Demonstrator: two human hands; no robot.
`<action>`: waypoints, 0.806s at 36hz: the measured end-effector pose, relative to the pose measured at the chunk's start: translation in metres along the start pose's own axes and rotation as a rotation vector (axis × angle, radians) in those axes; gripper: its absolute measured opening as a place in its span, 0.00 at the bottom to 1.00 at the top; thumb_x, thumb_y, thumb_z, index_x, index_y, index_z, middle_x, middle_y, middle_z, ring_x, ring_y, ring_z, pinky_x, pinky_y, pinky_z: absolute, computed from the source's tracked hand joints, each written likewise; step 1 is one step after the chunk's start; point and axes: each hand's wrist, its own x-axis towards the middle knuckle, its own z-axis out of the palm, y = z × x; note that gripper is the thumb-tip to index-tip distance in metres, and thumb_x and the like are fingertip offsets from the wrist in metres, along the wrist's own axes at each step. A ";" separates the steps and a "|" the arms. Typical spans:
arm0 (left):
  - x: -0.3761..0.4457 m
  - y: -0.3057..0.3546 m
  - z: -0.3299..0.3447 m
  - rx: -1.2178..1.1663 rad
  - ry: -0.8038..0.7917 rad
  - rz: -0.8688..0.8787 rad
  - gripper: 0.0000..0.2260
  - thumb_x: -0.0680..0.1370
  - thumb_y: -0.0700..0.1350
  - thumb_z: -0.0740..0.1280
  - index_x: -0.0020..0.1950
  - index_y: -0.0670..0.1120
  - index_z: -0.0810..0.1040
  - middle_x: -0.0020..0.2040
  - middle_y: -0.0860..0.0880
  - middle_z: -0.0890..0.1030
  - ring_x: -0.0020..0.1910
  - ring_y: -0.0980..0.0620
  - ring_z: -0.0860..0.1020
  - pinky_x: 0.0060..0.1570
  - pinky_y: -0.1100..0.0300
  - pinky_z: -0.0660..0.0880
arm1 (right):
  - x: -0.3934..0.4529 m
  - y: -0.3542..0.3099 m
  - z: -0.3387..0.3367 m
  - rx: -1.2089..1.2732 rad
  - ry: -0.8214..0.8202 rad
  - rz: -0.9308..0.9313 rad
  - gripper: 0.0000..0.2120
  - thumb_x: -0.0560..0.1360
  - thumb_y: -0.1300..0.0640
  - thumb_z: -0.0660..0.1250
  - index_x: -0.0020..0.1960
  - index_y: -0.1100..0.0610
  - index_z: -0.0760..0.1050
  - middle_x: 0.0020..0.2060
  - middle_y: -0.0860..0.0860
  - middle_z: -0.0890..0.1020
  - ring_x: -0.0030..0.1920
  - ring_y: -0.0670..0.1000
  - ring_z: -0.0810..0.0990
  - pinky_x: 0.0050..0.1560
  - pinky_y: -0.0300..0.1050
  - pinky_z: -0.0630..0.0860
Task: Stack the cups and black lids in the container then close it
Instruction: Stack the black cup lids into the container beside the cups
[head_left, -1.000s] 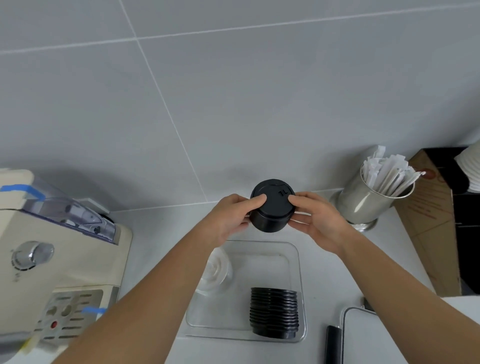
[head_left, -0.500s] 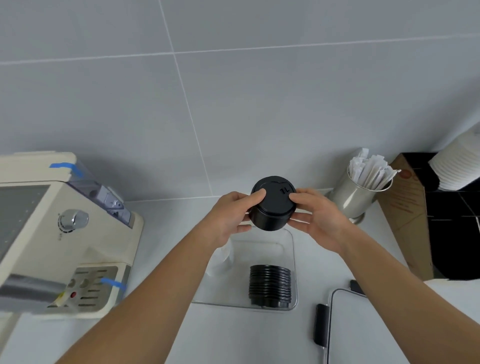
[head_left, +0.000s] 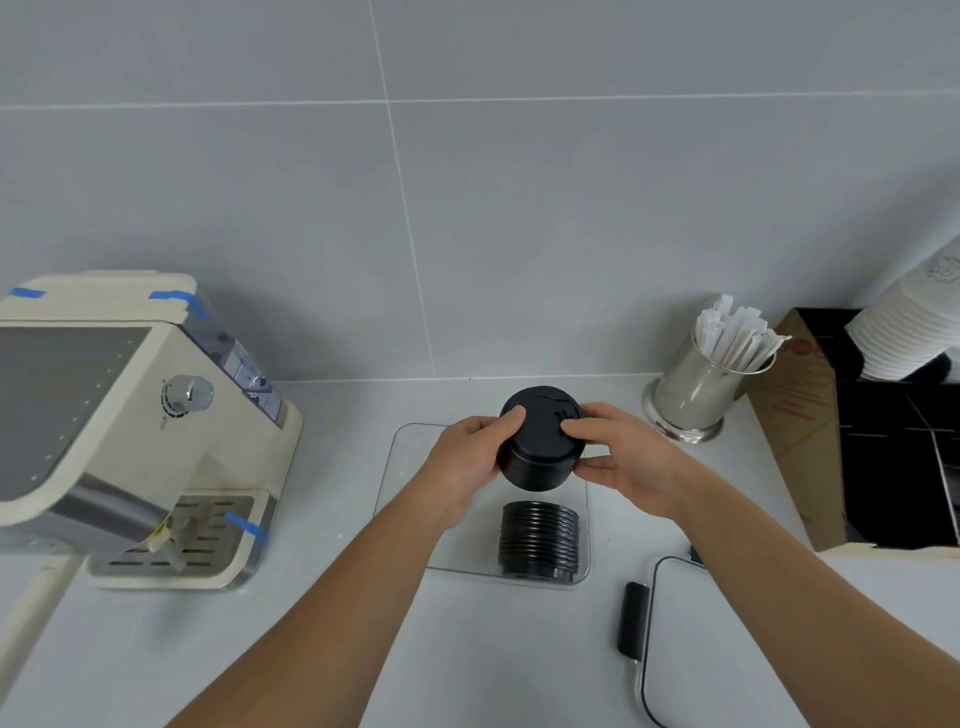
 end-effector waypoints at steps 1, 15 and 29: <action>-0.001 -0.002 0.000 0.006 -0.003 -0.007 0.19 0.74 0.57 0.72 0.57 0.44 0.81 0.56 0.48 0.85 0.58 0.51 0.81 0.62 0.55 0.75 | 0.000 0.002 0.001 -0.001 0.005 0.004 0.13 0.74 0.56 0.69 0.58 0.53 0.77 0.55 0.53 0.81 0.52 0.54 0.81 0.49 0.44 0.77; -0.001 -0.020 0.002 -0.058 -0.076 -0.084 0.12 0.76 0.54 0.71 0.57 0.54 0.80 0.56 0.54 0.83 0.56 0.55 0.79 0.64 0.55 0.70 | 0.002 0.013 0.004 -0.057 0.039 0.036 0.14 0.73 0.57 0.70 0.58 0.52 0.76 0.54 0.53 0.81 0.53 0.55 0.81 0.49 0.43 0.76; 0.011 -0.027 0.005 -0.186 -0.031 -0.048 0.12 0.77 0.46 0.70 0.59 0.43 0.81 0.55 0.48 0.85 0.57 0.52 0.81 0.54 0.61 0.78 | 0.005 0.014 0.002 -0.209 0.065 0.049 0.18 0.73 0.52 0.70 0.63 0.47 0.74 0.57 0.49 0.78 0.58 0.55 0.76 0.57 0.47 0.74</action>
